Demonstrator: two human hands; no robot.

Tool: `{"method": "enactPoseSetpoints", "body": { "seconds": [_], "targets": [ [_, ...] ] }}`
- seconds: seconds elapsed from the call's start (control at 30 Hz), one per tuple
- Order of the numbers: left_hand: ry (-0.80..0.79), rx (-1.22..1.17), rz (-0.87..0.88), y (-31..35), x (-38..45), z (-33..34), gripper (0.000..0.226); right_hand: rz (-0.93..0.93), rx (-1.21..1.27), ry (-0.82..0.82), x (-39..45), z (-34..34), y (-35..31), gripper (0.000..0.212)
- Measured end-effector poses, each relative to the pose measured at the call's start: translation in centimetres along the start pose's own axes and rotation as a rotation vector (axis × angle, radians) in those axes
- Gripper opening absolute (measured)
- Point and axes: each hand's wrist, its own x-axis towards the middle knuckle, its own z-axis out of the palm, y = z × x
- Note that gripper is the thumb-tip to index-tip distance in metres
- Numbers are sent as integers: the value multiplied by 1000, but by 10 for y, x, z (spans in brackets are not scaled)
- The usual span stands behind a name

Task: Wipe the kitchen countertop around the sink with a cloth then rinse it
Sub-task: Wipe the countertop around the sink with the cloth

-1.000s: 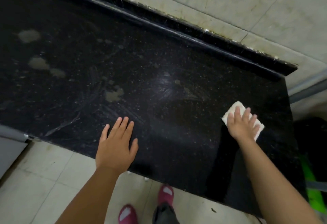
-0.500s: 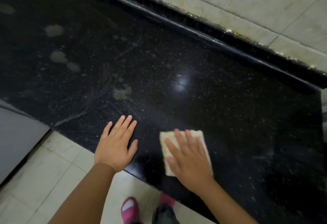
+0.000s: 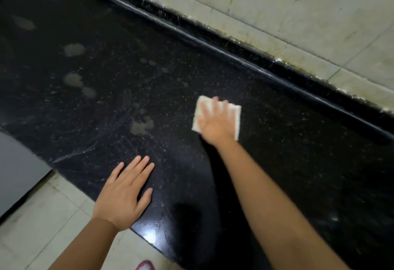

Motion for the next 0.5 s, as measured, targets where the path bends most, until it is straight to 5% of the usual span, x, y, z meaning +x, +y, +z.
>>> {"method": "enactPoseSetpoints", "body": {
  "seconds": [0.13,0.3,0.4,0.5],
  "targets": [
    [13,31,-1,-1,1,2,62,-387,-49,211,-84,53,-42,47],
    [22,65,-28,4,2,-4,58,-497,-99,166,-201,75,70,48],
    [34,98,-24,7,2,-4,53,-249,-219,217,-191,57,158,53],
    [29,96,-21,9,1,-4,55,221,-55,129,-148,21,172,50]
  ]
}}
